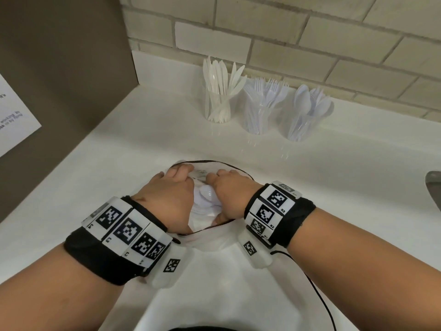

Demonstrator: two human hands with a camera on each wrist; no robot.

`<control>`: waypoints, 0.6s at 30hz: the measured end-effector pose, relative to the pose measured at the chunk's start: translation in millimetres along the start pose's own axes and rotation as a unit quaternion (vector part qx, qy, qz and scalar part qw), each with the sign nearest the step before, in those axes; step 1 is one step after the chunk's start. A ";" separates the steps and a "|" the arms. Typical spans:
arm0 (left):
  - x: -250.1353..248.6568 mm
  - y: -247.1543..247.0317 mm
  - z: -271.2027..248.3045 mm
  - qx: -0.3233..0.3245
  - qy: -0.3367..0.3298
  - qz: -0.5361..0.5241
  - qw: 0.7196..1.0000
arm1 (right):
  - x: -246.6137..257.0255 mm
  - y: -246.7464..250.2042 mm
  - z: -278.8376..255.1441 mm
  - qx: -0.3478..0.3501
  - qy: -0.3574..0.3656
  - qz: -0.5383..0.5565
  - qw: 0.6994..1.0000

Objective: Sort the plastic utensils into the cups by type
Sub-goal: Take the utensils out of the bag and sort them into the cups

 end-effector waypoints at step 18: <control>6.8 -7.5 8.2 0.041 0.025 -0.033 0.998 | 1.7 2.0 6.4 0.003 0.035 0.054 0.998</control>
Point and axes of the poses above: each hand's wrist, its own z-axis towards the middle knuckle, its own y-axis out of the back of the hand, x = y × z, the point moved 2 cm from there along z, towards the middle knuckle, and after that the axes turned 14 degrees about y, right-handed, at the moved point
